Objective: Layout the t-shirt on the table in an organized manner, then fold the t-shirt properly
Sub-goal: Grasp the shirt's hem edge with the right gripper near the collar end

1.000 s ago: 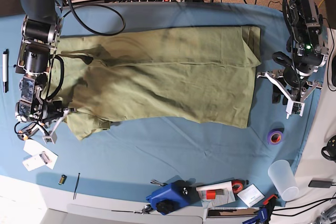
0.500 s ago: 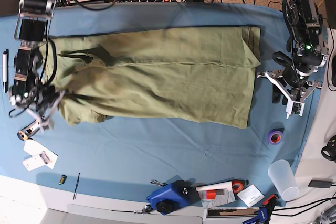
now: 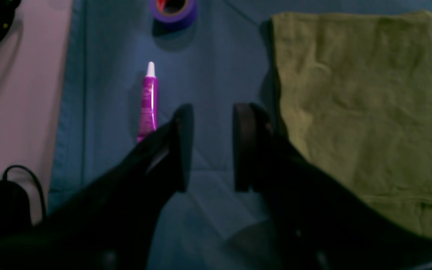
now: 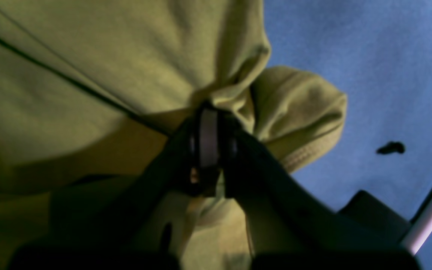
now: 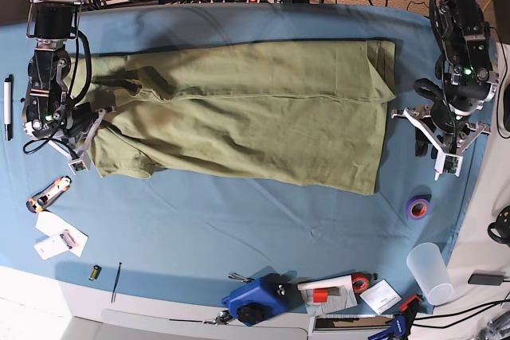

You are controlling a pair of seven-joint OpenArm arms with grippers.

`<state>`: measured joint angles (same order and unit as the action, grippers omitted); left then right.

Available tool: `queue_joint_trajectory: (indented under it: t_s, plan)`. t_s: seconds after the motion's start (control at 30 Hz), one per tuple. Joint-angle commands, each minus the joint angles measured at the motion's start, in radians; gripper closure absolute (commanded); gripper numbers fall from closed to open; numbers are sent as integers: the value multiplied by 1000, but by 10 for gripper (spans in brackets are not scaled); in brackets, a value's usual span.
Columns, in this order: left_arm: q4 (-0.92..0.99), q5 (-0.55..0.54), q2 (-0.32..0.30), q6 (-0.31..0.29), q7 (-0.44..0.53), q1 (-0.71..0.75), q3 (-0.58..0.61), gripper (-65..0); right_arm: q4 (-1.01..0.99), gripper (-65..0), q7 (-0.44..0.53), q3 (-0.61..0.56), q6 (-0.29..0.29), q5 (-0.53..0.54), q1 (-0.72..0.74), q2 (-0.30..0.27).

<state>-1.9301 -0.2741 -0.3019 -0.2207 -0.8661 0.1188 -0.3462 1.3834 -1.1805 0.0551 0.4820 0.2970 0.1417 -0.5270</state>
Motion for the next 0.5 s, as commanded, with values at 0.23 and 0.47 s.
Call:
queue_joint_trajectory:
  t_s: [0.23, 0.47]
  plan:
    - [-15, -6, -11, 0, 21, -14, -3, -190, 87, -102, -51, 6, 8, 137, 73, -22]
    - [-15, -6, -11, 0, 21, -14, -3, -190, 238, -106, -10, 8, 21, 109, 119, -21]
